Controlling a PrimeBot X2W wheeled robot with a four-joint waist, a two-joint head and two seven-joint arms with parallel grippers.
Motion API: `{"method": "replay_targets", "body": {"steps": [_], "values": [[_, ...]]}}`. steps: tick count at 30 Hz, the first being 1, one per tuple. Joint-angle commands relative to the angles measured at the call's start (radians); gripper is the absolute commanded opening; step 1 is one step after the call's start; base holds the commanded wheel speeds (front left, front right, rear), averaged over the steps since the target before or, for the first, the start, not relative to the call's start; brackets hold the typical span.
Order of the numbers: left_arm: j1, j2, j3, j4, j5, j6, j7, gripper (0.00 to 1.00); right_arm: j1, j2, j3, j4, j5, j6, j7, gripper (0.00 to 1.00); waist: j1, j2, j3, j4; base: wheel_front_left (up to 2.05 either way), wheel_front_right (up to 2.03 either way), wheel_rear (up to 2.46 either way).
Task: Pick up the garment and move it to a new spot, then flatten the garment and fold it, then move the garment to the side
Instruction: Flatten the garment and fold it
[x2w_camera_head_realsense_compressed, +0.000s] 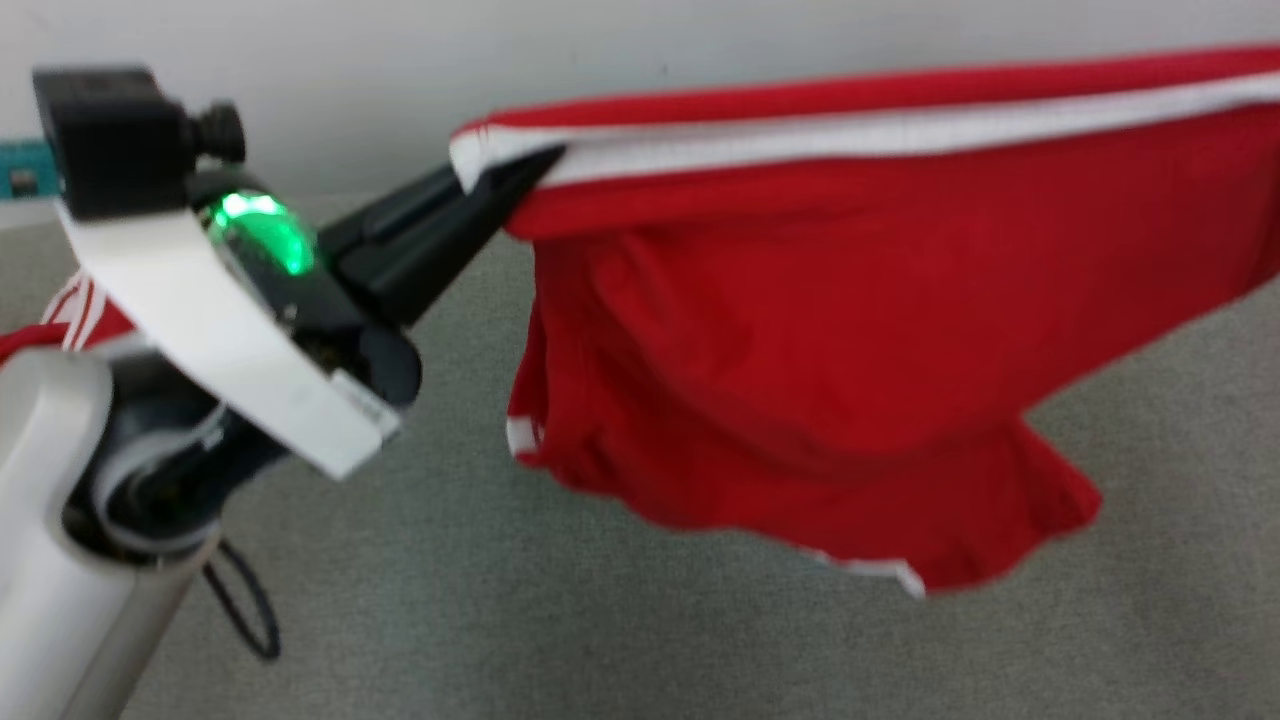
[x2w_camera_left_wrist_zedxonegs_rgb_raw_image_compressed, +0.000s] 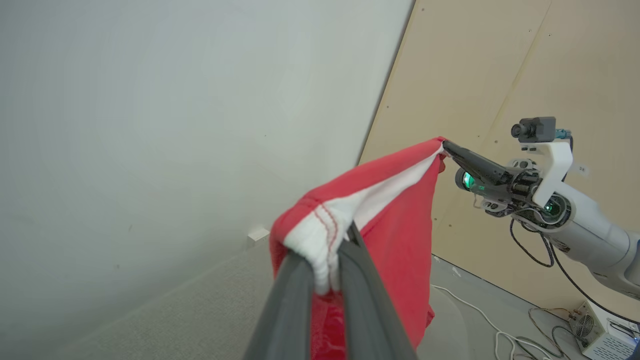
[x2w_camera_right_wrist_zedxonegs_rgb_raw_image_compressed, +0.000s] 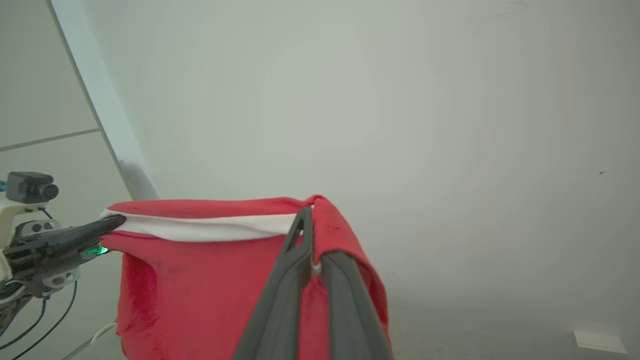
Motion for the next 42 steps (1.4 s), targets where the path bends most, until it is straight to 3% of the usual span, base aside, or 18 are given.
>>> {"method": "replay_targets", "body": {"steps": [1,6,8,9,11,15,21,30,38,42], "values": [[-0.057,-0.019,0.000,0.046,0.022,-0.003,-0.002,0.00,-0.071,0.046,0.008,0.050,-0.031,-0.003,0.014,0.00,0.0000,-0.0001,0.102,0.006,0.00,0.00,0.00],[-0.336,-0.130,-0.017,0.314,0.172,-0.013,-0.101,0.00,-0.448,0.351,0.036,0.368,-0.280,-0.003,0.066,0.00,0.0000,-0.0001,0.216,0.002,0.00,0.00,0.00],[-0.433,-0.177,-0.013,0.417,0.246,-0.010,-0.194,0.00,-0.577,0.474,0.031,0.474,-0.382,-0.003,0.065,0.00,0.0000,-0.0001,0.256,-0.008,0.00,0.00,0.00],[-0.507,-0.208,-0.028,0.506,0.314,-0.019,-0.282,0.00,-0.674,0.578,0.020,0.547,-0.453,-0.003,0.045,0.00,0.0000,-0.0001,0.284,-0.020,0.00,0.00,0.00],[-0.563,-0.236,-0.029,0.593,0.366,-0.025,-0.373,0.00,-0.732,0.647,0.015,0.601,-0.496,-0.003,0.017,0.00,0.0000,-0.0001,0.307,-0.028,0.00,0.00,0.00],[-0.586,-0.282,-0.067,0.745,0.418,-0.039,-0.521,0.00,-0.711,0.716,0.043,0.655,-0.530,-0.003,-0.032,0.00,0.0000,-0.0001,0.334,-0.034,0.00,0.00,0.00],[-0.391,-0.308,-0.150,0.842,0.397,-0.053,-0.588,0.00,-0.458,0.645,0.159,0.605,-0.490,-0.003,-0.057,0.00,0.0000,-0.0001,0.293,-0.026,0.00,0.00,0.00],[0.097,-0.284,-0.205,0.668,0.412,-0.054,-0.594,0.00,0.020,0.412,0.261,0.447,-0.422,-0.003,-0.055,0.00,0.0000,-0.0001,0.152,0.004,0.00,0.00,0.00],[0.539,-0.274,-0.225,0.524,0.378,-0.052,-0.594,0.00,0.447,0.278,0.216,0.342,-0.387,-0.003,-0.106,0.00,0.0000,-0.0001,-0.021,0.038,0.00,0.00,0.00],[0.715,-0.229,-0.238,0.424,0.355,-0.007,-0.587,0.00,0.667,0.218,0.141,0.252,-0.364,-0.004,-0.114,0.00,0.0000,-0.0001,-0.064,0.043,0.00,0.00,0.00]]}}
